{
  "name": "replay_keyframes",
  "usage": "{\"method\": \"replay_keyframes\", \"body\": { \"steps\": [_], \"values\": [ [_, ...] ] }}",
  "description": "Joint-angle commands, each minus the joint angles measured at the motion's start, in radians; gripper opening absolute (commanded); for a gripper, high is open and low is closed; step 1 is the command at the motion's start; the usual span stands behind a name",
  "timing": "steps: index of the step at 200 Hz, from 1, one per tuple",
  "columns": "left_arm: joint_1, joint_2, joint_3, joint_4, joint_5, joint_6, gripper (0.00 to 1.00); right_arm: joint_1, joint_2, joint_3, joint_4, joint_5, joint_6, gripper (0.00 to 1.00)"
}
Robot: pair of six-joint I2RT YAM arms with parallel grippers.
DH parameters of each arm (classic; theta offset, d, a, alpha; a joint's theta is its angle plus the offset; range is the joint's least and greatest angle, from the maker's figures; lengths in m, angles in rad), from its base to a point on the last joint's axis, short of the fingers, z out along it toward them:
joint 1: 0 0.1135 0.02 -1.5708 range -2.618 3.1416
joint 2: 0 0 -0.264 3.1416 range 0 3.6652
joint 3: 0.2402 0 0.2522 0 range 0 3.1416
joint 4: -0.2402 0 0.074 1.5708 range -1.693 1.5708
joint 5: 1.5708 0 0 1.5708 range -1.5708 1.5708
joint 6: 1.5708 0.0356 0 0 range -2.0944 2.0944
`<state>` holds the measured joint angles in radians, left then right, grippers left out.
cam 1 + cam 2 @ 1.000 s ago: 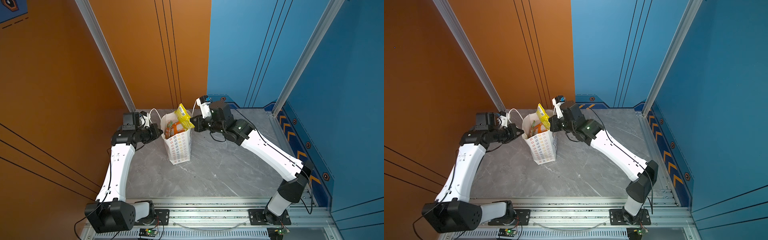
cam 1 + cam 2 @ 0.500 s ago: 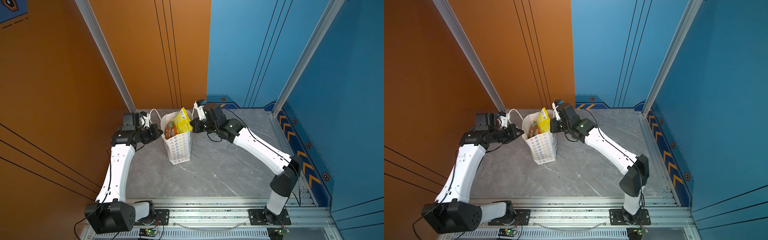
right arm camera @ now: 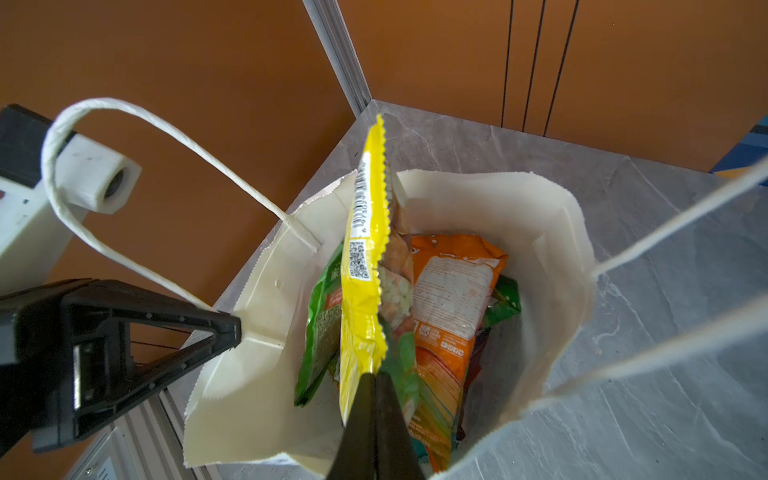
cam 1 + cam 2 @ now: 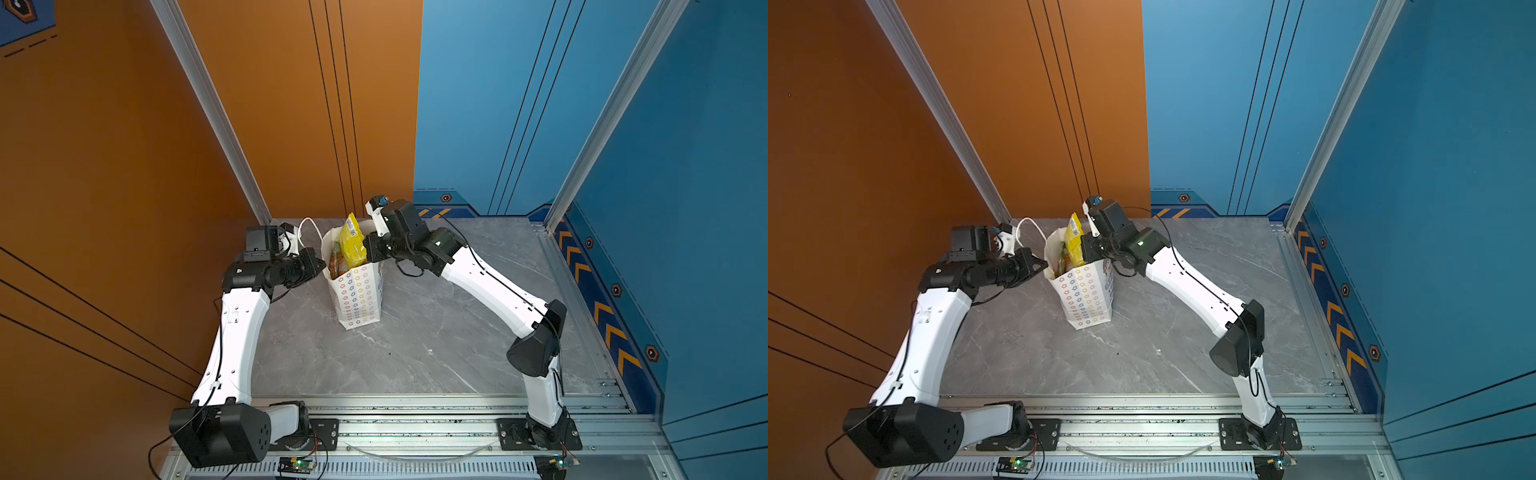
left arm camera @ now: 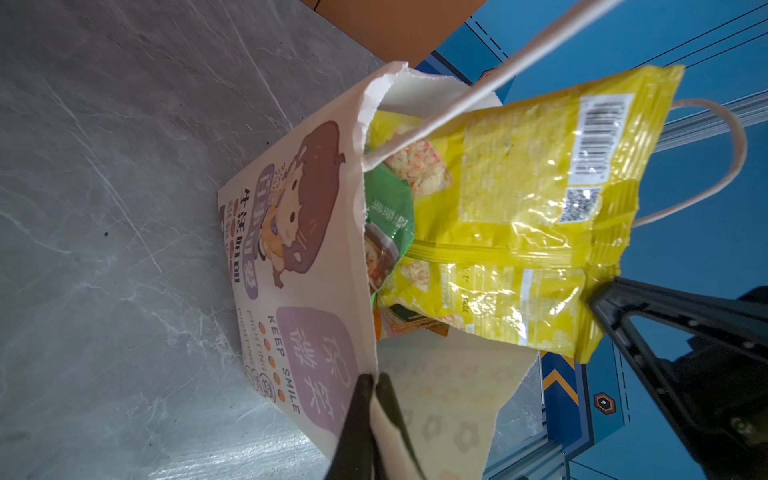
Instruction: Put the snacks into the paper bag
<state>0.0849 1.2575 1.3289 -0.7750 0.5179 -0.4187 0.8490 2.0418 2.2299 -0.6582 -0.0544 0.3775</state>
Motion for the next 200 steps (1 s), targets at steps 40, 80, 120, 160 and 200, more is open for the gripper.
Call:
{"method": "replay_keyframes", "body": {
  "steps": [40,80,120,160,200],
  "values": [
    [0.002,-0.022,-0.005,0.022,0.044,0.007,0.01,-0.033,0.114,0.06,-0.106,0.042,-0.013,0.0],
    [0.001,-0.02,-0.011,0.026,0.044,0.007,0.01,-0.076,0.137,0.06,-0.107,0.024,0.004,0.21],
    [0.003,-0.022,-0.011,0.025,0.041,0.011,0.01,-0.078,0.057,0.063,-0.073,-0.042,-0.007,0.4],
    [0.002,-0.011,-0.01,0.033,0.045,0.004,0.01,-0.065,-0.021,0.069,-0.038,-0.077,-0.02,0.46],
    [0.002,-0.012,-0.005,0.032,0.049,0.005,0.01,-0.074,-0.064,0.02,0.008,-0.079,-0.044,0.58]
  ]
}}
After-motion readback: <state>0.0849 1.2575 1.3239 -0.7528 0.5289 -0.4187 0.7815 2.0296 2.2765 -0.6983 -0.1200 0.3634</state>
